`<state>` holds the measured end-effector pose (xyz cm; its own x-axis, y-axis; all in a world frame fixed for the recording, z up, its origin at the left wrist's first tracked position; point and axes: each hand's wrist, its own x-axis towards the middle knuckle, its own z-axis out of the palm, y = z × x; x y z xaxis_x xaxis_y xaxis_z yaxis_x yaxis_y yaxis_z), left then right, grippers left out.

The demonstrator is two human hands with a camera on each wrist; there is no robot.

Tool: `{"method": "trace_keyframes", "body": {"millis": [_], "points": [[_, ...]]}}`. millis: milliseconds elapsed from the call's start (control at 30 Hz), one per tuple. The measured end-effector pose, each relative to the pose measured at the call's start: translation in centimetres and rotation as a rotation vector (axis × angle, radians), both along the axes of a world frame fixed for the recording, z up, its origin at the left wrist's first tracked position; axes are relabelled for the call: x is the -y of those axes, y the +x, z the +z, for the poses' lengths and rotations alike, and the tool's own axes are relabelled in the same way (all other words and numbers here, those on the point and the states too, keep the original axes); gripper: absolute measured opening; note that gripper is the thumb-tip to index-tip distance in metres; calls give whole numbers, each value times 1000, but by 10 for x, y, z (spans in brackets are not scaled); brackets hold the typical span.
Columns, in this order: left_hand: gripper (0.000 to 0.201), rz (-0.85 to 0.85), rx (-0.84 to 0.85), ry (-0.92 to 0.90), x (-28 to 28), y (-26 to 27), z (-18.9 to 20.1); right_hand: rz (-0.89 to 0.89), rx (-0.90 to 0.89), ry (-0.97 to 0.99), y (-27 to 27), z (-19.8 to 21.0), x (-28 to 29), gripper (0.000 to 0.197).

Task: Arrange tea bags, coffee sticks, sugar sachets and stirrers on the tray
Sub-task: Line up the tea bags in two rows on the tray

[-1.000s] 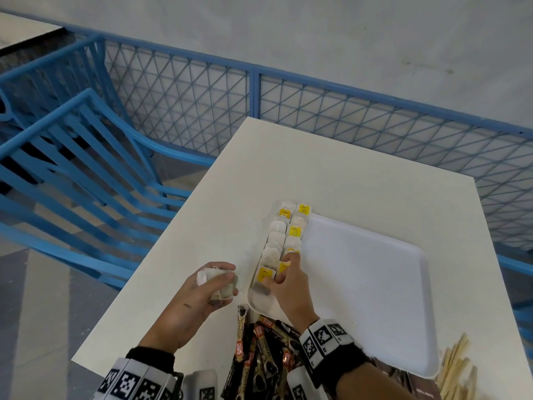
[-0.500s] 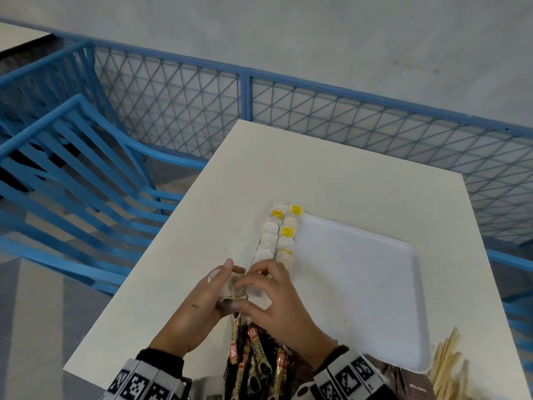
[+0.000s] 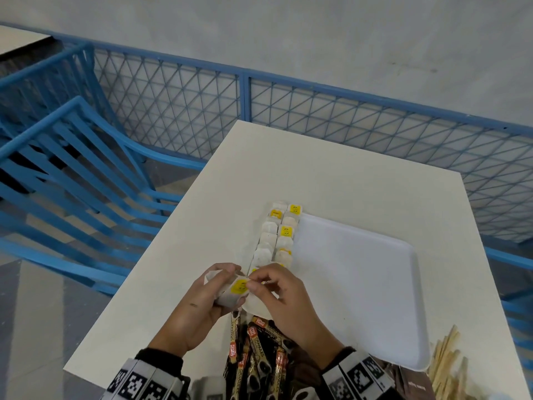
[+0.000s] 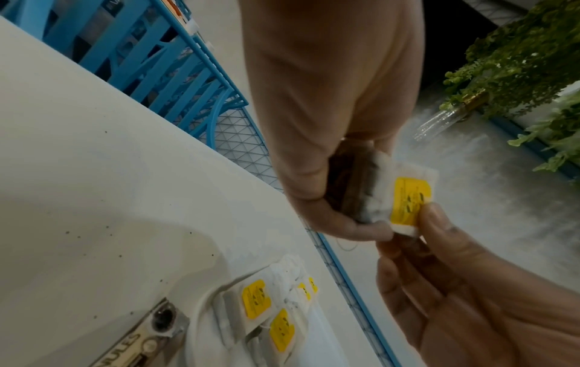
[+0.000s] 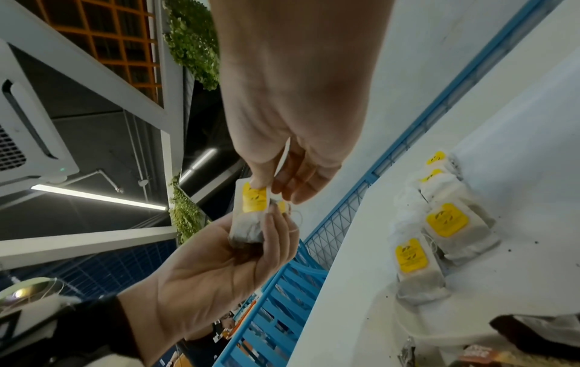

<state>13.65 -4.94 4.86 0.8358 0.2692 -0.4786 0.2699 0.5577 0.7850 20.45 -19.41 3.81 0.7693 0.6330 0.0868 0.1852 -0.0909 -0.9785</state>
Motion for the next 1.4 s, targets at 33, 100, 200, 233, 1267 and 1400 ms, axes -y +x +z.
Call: {"method": "trace_keyframes", "body": {"millis": [33, 100, 200, 233, 1267, 1400], "points": [[12, 9, 1, 9, -1, 0, 0, 0, -44, 3, 0, 0, 0, 5], [10, 24, 3, 27, -3, 0, -1, 10, -130, 16, 1, 1, 0, 5], [6, 62, -4, 43, -7, -2, -2, -20, -246, 108, 5, 3, 2, 8], [4, 75, -4, 45, -9, -3, -2, -38, -286, 126, 8, 5, 3, 9], [5, -235, -58, 393, 6, -1, -16, -19, -387, -134, 17, -20, 31, 12], [14, -269, -104, 462, 4, -8, -18, -249, -427, -131, 29, -29, 32, 11]]}}
